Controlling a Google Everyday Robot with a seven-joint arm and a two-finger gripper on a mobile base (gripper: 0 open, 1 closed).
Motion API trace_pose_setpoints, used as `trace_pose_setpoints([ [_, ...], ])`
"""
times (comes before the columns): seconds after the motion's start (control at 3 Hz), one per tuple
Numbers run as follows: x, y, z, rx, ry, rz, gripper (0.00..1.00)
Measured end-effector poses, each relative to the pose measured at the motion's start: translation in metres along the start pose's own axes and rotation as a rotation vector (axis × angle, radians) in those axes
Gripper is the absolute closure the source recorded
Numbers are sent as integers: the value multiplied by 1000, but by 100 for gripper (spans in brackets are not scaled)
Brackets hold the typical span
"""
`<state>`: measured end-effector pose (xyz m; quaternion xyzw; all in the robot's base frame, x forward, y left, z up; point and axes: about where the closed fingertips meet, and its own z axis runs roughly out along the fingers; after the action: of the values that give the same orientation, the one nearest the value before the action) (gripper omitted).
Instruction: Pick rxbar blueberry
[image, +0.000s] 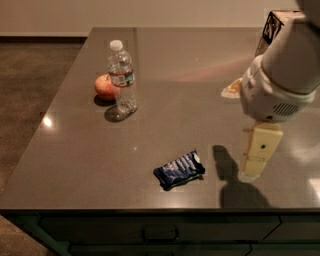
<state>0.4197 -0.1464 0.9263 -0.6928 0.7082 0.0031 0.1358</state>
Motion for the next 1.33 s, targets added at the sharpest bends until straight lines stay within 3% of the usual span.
trace_pose_setpoints([
  [0.33, -18, 15, 37, -35, -14, -108, 0],
  [0.67, -31, 19, 62, -55, -20, -176, 0],
  [1.33, -50, 25, 92, -86, -4, -255, 0],
])
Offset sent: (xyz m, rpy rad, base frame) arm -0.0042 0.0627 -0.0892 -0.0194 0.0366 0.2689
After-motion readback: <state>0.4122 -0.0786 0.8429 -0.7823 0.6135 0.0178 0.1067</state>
